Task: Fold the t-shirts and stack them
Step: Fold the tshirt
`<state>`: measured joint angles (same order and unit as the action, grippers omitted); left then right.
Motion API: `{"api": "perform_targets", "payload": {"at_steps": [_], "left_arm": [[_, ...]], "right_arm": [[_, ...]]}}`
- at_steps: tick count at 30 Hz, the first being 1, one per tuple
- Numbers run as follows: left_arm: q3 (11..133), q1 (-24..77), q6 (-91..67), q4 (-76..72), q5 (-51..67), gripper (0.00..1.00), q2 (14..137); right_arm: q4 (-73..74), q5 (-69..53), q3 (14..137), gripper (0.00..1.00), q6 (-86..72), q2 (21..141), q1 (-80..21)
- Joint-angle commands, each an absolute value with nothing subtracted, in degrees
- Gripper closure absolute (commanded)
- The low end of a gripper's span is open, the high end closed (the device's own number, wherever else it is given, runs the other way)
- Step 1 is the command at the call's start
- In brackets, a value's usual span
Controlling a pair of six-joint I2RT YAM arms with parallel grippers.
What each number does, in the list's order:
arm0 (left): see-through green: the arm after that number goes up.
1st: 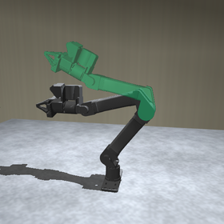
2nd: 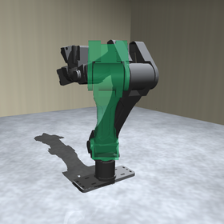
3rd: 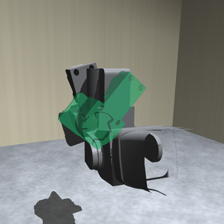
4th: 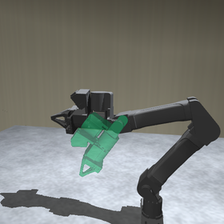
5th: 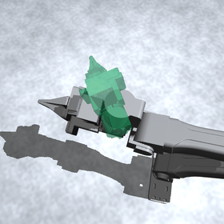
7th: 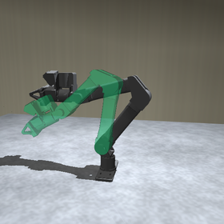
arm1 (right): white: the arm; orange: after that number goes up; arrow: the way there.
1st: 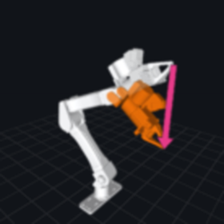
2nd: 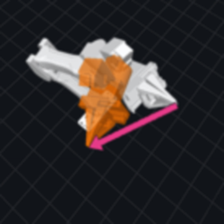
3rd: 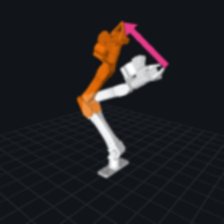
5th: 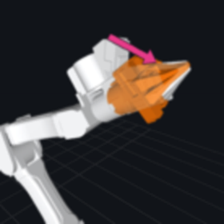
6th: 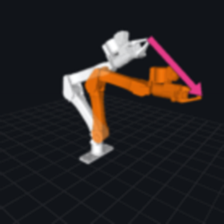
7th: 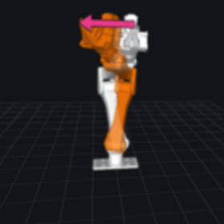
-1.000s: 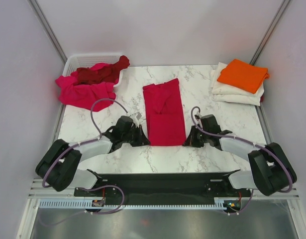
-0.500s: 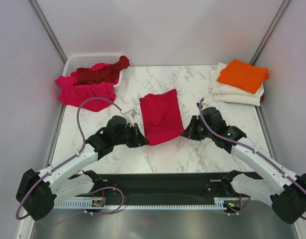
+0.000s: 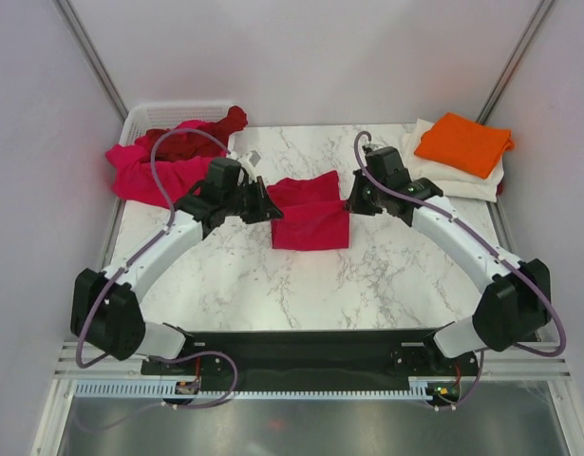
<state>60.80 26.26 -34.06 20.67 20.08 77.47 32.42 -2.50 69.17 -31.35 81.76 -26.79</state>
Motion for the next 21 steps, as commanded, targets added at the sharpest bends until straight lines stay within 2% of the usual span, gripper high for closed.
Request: {"api": "perform_targets", "payload": {"at_steps": [1, 5, 6, 7, 8, 10, 11, 13, 14, 16, 17, 18, 21], "left_arm": [[67.8, 23.2, -28.7, 22.1, 24.1, 0.98, 83.3], [75.7, 20.2, -27.0, 22.6, 25.3, 0.98, 95.7], [79.8, 18.8, -26.7, 22.9, 25.3, 0.98, 98.1], [82.0, 18.0, -26.5, 23.3, 25.4, 0.98, 100.7], [84.2, 17.2, -26.5, 24.0, 25.4, 0.92, 106.3], [92.9, 15.1, -26.5, 27.2, 24.2, 0.92, 111.8], [95.3, 14.5, -26.5, 28.4, 24.1, 0.82, 113.8], [101.7, 13.3, -26.5, 31.3, 24.0, 0.44, 118.3], [103.8, 13.1, -26.4, 32.5, 24.3, 0.31, 119.3], [105.8, 13.0, -26.3, 33.9, 22.9, 0.30, 118.4], [105.4, 13.0, -26.0, 33.9, 22.0, 0.12, 117.3], [104.5, 13.1, -25.6, 34.0, 20.1, 0.00, 115.2], [101.7, 13.1, -23.8, 33.9, 18.2, 0.00, 112.2]], "right_arm": [[32.9, -1.1, 76.8, 1.00, -27.6, 86.5, -24.5], [32.8, -2.7, 85.9, 1.00, -27.0, 100.2, -22.5], [32.9, -2.6, 91.2, 0.96, -26.9, 103.2, -21.7], [33.1, -3.9, 94.3, 0.67, -26.8, 106.2, -21.2], [33.4, -4.1, 97.7, 0.45, -26.8, 112.1, -20.1], [34.2, -7.6, 108.9, 0.13, -25.8, 117.7, -18.8], [35.3, -7.5, 112.9, 0.10, -25.6, 122.5, -17.6], [40.2, -7.7, 123.0, 0.06, -25.3, 125.9, -16.4], [41.3, -7.7, 124.5, 0.06, -25.3, 126.4, -15.2], [39.9, -7.3, 121.4, 0.05, -24.9, 124.1, -14.3], [37.2, -7.5, 115.8, 0.05, -24.7, 120.8, -13.7], [35.7, -8.0, 112.6, 0.04, -24.6, 119.1, -13.4], [29.4, -13.4, 99.9, 0.03, -25.4, 113.5, -12.2]]}}
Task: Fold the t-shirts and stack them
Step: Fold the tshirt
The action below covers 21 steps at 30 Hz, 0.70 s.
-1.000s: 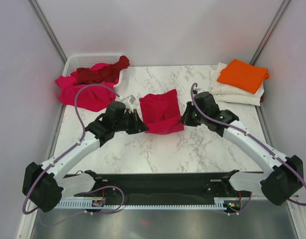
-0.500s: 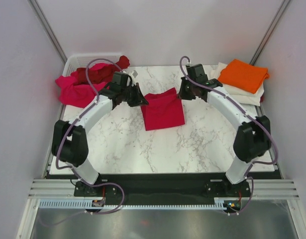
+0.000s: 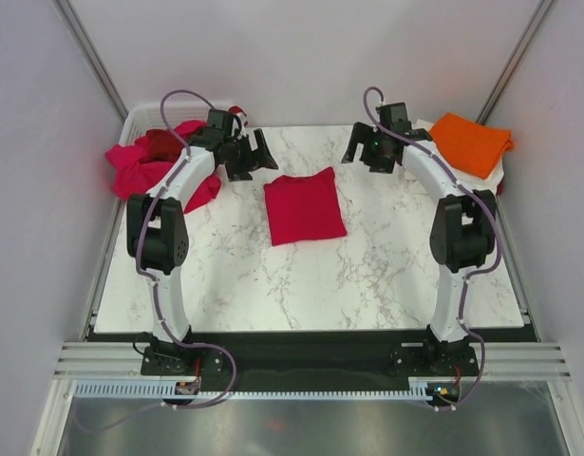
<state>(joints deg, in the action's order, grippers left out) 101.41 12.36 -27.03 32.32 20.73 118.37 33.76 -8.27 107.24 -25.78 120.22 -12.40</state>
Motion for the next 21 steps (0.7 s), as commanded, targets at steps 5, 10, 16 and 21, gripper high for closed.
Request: {"api": "perform_targets", "payload": {"at_steps": [5, 10, 16, 21], "left_arm": [[94.0, 15.9, -20.6, 33.6, 17.5, 0.00, 107.8], [85.2, 17.7, -21.0, 28.3, 19.4, 0.01, 106.3], [75.4, 18.7, -21.4, 25.6, 20.7, 0.02, 99.2], [69.7, 18.6, -19.7, 25.5, 21.6, 0.02, 89.8]], "right_arm": [[19.4, -21.5, 84.1, 0.02, -27.2, 110.6, -11.5], [12.7, -29.6, 80.2, 0.02, -29.6, 114.7, -11.5], [8.2, -30.7, 80.4, 0.02, -30.4, 120.3, -11.5], [6.2, -28.8, 83.0, 0.02, -30.8, 124.9, -11.6]]}}
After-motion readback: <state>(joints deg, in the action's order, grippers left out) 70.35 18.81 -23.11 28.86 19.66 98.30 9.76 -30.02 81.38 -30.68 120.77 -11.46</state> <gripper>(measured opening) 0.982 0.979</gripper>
